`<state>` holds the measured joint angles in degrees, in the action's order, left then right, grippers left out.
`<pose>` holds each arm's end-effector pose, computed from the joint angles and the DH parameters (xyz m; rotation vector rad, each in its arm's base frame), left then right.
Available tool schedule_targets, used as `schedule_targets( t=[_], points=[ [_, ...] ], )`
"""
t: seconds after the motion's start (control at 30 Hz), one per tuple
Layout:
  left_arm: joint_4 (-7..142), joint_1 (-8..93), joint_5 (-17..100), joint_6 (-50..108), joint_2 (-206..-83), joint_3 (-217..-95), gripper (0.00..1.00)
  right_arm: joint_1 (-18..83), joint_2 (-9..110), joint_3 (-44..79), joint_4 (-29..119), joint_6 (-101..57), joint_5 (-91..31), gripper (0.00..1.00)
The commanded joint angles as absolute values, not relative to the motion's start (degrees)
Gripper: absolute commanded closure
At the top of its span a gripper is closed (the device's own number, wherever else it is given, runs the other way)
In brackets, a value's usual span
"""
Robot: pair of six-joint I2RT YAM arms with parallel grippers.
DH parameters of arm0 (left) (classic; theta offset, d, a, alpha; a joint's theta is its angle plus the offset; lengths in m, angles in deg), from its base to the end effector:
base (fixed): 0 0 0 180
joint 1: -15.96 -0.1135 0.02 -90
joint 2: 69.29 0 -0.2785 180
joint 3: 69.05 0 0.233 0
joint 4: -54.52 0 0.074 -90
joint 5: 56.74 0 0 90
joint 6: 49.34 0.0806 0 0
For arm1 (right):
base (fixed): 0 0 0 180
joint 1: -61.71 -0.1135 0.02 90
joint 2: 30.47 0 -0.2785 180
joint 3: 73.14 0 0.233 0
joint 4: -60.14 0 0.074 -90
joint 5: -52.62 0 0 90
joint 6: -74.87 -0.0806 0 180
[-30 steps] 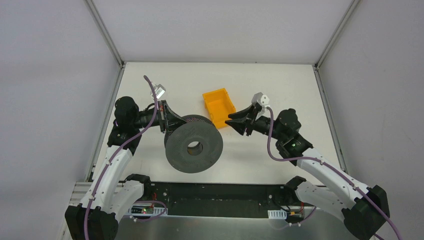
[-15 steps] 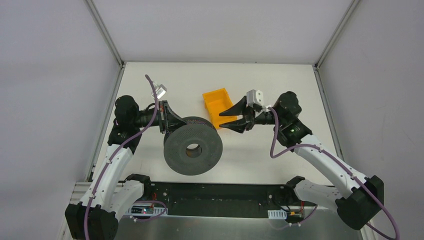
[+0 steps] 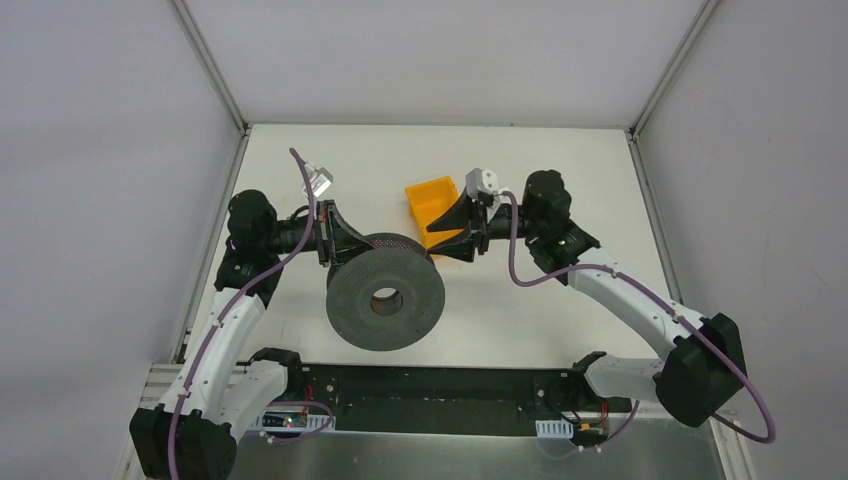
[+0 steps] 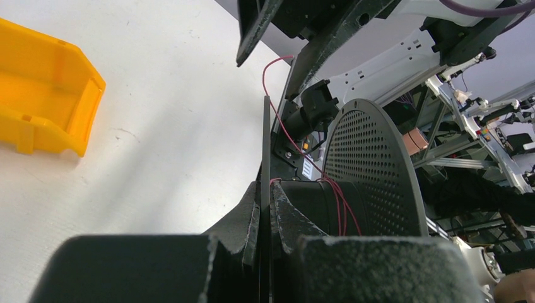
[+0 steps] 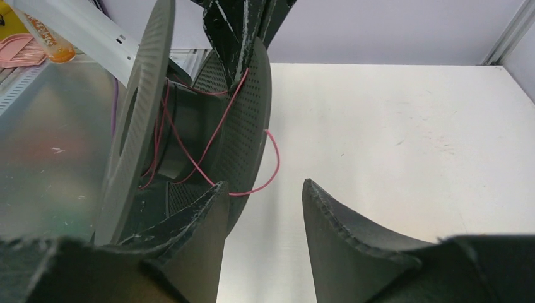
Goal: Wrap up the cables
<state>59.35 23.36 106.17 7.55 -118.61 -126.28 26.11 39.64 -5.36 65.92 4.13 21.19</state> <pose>0.1555 -0.0979 0.3620 0.7502 1.6026 -1.4770 0.1827 0.2154 0.3729 -1.3821 0.8566 0.9864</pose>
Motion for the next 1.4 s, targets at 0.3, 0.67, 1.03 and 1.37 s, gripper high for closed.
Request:
schedule_targets(
  t=[0.3,0.67,1.03,1.37],
  points=[
    [55.7,22.9,108.4,6.8,-118.3,-128.5,1.0,26.3,44.1,-1.5,72.2,-1.2,25.6,0.54],
    [54.9,22.9,107.9,6.5,-119.1,-128.0,1.0,26.1,46.7,-1.2,76.9,-5.8,27.3,0.52],
    [51.0,22.9,106.5,1.5,-119.4,-127.8,1.0,26.0,42.0,-6.7,77.3,-3.8,22.7,0.98],
    [41.3,22.9,103.9,-7.3,-121.0,-126.0,1.0,24.9,36.0,-14.8,83.4,-4.5,13.7,1.0]
  ],
)
